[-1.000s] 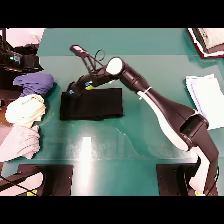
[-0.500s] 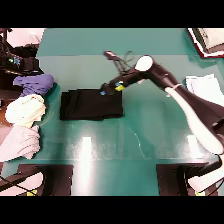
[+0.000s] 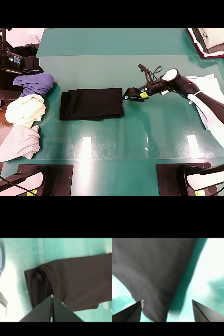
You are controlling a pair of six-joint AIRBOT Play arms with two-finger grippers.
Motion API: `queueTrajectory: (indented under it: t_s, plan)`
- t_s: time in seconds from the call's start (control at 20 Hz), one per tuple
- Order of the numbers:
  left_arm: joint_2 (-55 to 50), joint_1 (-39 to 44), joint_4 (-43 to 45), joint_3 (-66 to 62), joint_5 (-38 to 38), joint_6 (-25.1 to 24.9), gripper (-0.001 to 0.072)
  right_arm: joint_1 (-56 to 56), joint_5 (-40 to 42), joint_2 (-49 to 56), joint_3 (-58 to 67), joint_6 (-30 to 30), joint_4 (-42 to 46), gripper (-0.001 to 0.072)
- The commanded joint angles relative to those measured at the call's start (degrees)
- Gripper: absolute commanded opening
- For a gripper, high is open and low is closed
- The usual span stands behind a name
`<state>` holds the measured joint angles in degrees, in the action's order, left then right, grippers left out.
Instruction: Fold the shirts.
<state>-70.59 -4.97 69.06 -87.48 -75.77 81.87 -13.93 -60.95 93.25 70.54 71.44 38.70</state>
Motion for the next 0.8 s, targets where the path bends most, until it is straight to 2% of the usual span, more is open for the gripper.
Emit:
queueTrajectory:
  t_s: [0.0, 0.1, 0.25, 0.3, 0.35, 0.4, 0.45, 0.55, 0.75]
  plan:
    - [0.00, -0.02, -0.50, 0.02, 0.28, 0.00, 0.0024, 0.26, 1.11, 4.17, -1.55, 0.15, -9.42, 0.0693]
    - [0.00, 0.00, -0.50, 0.02, 0.26, -0.02, 0.0024, -1.86, 0.02, 7.85, 1.09, -0.15, -12.35, 0.0692]
    - [0.00, 0.00, -0.50, 0.02, 0.13, -0.02, 0.0024, -6.91, -0.57, 12.37, 7.28, -0.13, -12.15, 0.0687]
    - [0.00, 0.00, -0.50, 0.02, 0.11, -0.04, 0.0024, -8.31, -0.09, 13.40, 9.09, -0.13, -12.11, 0.0641]
    - [0.00, 0.00, -0.50, 0.02, 0.11, -0.04, 0.0024, -9.40, 0.94, 14.12, 10.54, -0.15, -11.98, 0.0495]
    - [0.00, 0.00, -0.50, 0.02, 0.00, -0.13, 0.0024, -10.27, 2.38, 14.49, 11.58, -0.59, -11.85, 0.0314]
    - [0.00, 0.00, -0.50, 0.02, -0.24, -0.46, 0.0024, -10.71, 3.50, 14.47, 12.15, -2.12, -11.63, 0.0041]
    - [0.00, 0.00, -0.50, 0.02, -0.59, -0.46, 0.0024, -10.05, 2.25, 14.34, 13.38, -3.82, -11.39, 0.0021]
    - [0.00, 0.02, -0.87, 0.04, -0.76, -0.85, 0.0024, -2.12, 0.90, 6.10, 8.48, -1.36, -3.87, 0.0020]
